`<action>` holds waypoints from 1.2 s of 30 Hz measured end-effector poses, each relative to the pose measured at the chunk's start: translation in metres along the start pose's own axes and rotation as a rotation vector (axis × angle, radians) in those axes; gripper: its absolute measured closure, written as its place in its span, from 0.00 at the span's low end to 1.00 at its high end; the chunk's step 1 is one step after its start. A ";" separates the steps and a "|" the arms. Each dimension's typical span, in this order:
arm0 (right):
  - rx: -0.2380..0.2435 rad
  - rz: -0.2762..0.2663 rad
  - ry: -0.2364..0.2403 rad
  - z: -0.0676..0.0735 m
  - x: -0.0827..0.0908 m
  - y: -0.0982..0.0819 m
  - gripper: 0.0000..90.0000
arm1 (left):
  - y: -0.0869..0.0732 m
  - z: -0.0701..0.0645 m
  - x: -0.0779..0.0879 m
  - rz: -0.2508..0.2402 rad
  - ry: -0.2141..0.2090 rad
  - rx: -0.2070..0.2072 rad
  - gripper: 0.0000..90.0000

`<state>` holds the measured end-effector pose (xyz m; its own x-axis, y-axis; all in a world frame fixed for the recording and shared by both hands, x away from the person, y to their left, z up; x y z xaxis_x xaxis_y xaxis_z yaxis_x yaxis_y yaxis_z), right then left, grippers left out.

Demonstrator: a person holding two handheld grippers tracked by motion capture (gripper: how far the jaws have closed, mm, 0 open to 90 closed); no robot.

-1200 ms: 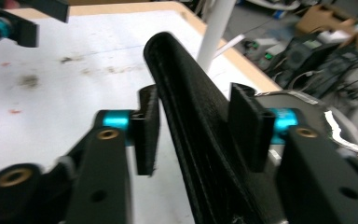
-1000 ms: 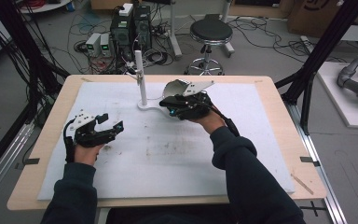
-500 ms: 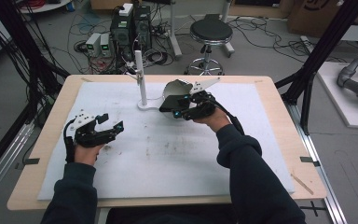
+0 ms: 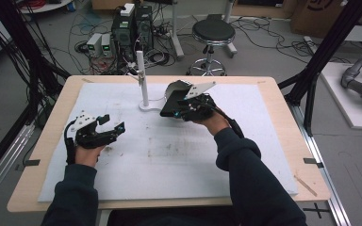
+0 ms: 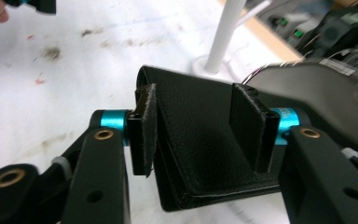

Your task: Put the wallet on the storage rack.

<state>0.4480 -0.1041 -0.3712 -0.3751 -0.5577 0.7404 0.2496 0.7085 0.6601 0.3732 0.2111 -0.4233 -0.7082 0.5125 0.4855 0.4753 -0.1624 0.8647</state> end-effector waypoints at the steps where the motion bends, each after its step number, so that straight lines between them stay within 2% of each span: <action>1: 0.003 -0.004 -0.011 0.001 0.000 0.001 0.68 | 0.000 0.000 0.000 -0.003 -0.001 0.001 0.28; 3: -0.003 0.002 0.006 0.003 -0.002 0.002 0.75 | 0.000 -0.001 0.000 -0.001 0.000 0.000 0.28; 5: -0.013 0.030 0.050 0.006 -0.008 0.001 0.75 | 0.000 0.000 0.001 -0.003 0.002 -0.002 0.28; 6: -0.008 0.037 0.055 0.007 -0.010 0.001 0.75 | 0.000 0.000 0.001 -0.004 0.001 -0.001 0.28; 8: -0.011 0.024 0.041 0.007 -0.008 0.001 0.71 | 0.000 0.000 0.001 -0.002 0.002 -0.002 0.28; 10: -0.016 0.014 0.006 0.003 -0.005 0.001 0.58 | 0.000 0.000 0.000 -0.003 0.000 0.000 0.28; 13: -0.066 -0.008 -0.001 -0.003 0.003 -0.001 0.46 | 0.000 0.001 0.000 -0.004 -0.001 0.002 0.28; 16: -0.111 -0.036 -0.016 -0.011 0.017 -0.006 0.42 | 0.000 0.000 0.000 -0.006 -0.004 0.001 0.28; 18: -0.126 -0.081 -0.041 -0.014 0.028 -0.013 0.42 | 0.000 0.000 0.000 -0.006 -0.005 -0.001 0.28; 20: -0.142 -0.089 -0.069 -0.019 0.038 -0.025 0.39 | 0.000 0.000 -0.001 -0.005 -0.002 -0.001 0.28; 22: -0.170 -0.076 -0.087 -0.023 0.047 -0.040 0.34 | 0.000 0.000 -0.001 -0.005 -0.002 -0.004 0.28; 25: -0.193 -0.069 -0.121 -0.026 0.062 -0.064 0.31 | 0.000 0.000 -0.001 -0.008 0.000 -0.001 0.28; 31: -0.228 -0.062 -0.211 -0.024 0.087 -0.111 0.27 | 0.001 0.000 0.000 -0.016 0.002 -0.001 0.28; 36: -0.283 -0.043 -0.246 -0.021 0.098 -0.148 0.24 | 0.004 -0.002 -0.001 -0.033 -0.003 0.000 0.28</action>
<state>0.3927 -0.2723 -0.3933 -0.5855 -0.4396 0.6811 0.4529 0.5195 0.7246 0.3742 0.2080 -0.4199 -0.7224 0.5198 0.4561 0.4515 -0.1451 0.8804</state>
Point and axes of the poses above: each handheld gripper's, and its own axes: x roughly backward along the jaws, y roughly out of its top, z roughly to its left, the point moved 4 cm from there along -x, roughly forward along the jaws, and after that the axes turned 13 degrees about z, right-handed, at the moved point
